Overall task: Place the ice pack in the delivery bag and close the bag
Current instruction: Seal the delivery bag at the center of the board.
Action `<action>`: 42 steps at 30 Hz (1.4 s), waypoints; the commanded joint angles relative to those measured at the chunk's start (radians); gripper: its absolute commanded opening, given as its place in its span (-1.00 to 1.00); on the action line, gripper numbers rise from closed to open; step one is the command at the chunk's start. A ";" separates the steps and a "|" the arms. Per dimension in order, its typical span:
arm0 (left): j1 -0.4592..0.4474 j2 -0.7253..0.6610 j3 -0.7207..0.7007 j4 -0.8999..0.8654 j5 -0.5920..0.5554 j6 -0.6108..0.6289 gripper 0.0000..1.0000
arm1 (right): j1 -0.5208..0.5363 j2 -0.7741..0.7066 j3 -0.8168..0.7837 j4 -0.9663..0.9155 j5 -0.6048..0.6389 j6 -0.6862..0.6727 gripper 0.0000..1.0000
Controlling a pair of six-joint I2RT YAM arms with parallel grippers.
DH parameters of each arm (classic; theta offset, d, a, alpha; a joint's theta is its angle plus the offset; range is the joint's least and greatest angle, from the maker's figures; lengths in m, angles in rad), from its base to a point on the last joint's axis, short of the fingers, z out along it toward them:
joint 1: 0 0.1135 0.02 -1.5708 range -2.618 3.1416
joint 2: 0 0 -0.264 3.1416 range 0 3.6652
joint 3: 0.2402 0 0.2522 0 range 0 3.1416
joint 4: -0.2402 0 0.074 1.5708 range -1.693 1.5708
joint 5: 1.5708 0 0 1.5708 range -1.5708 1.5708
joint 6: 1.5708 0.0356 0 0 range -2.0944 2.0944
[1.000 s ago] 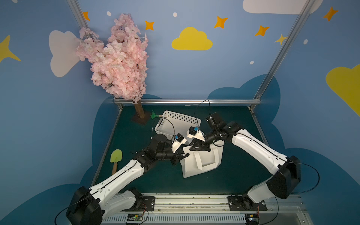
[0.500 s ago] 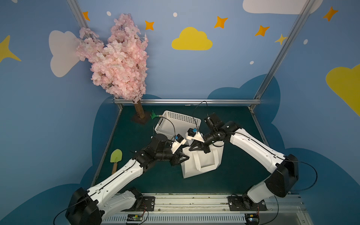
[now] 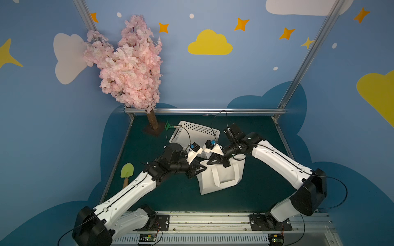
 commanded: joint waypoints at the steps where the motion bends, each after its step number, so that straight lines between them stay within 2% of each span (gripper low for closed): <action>1: 0.005 0.035 0.034 0.024 -0.001 0.011 -0.78 | -0.003 -0.017 -0.008 -0.062 0.031 0.020 -0.83; 3: 0.004 0.039 0.028 0.038 0.003 0.014 -0.91 | -0.011 -0.035 -0.006 -0.064 0.048 0.036 -0.52; 6: 0.004 0.028 0.014 0.043 0.010 0.019 -0.94 | -0.035 -0.075 -0.010 -0.063 0.110 0.109 -0.26; 13: 0.005 0.005 -0.006 0.048 0.000 0.028 -0.95 | -0.102 -0.182 -0.100 -0.061 0.099 0.057 -0.23; 18: 0.005 0.008 -0.007 0.051 0.005 0.027 -0.94 | -0.118 -0.183 -0.139 -0.061 0.107 0.049 -0.31; 21: 0.005 0.008 -0.007 0.050 0.007 0.027 -0.94 | -0.118 -0.171 -0.140 -0.058 0.113 0.047 -0.45; 23: 0.004 0.009 -0.005 0.047 0.005 0.028 -0.94 | -0.118 -0.169 -0.144 -0.050 0.128 0.045 -0.78; 25: 0.005 0.006 -0.005 0.043 0.003 0.029 -0.94 | -0.118 -0.170 -0.148 -0.048 0.138 0.042 -0.99; 31: 0.005 -0.002 -0.007 0.043 -0.004 0.023 -0.92 | -0.120 -0.196 -0.154 -0.040 0.155 0.035 -1.00; 32: 0.005 0.000 -0.004 0.039 -0.007 0.022 -0.87 | -0.120 -0.204 -0.152 -0.037 0.168 0.036 -0.83; 33: 0.006 -0.001 0.001 0.034 -0.011 0.020 -0.70 | -0.120 -0.213 -0.148 -0.031 0.189 0.053 -0.47; 34: 0.012 -0.001 0.009 0.023 -0.013 0.020 -0.42 | -0.122 -0.225 -0.145 -0.019 0.219 0.081 -0.25; 37: 0.027 -0.008 0.041 -0.010 -0.009 0.020 -0.14 | -0.148 -0.279 -0.159 0.035 0.236 0.134 -0.04; 39: 0.049 -0.020 0.062 -0.025 -0.001 0.012 -0.02 | -0.170 -0.328 -0.194 0.104 0.240 0.180 0.07; 40: 0.060 -0.025 0.074 -0.032 -0.003 -0.001 0.14 | -0.184 -0.358 -0.217 0.151 0.248 0.211 0.17; 41: 0.078 -0.032 0.089 -0.039 -0.008 -0.019 0.42 | -0.200 -0.391 -0.238 0.198 0.256 0.242 0.28; 42: 0.091 -0.038 0.101 -0.042 -0.010 -0.034 0.56 | -0.213 -0.417 -0.266 0.243 0.265 0.272 0.41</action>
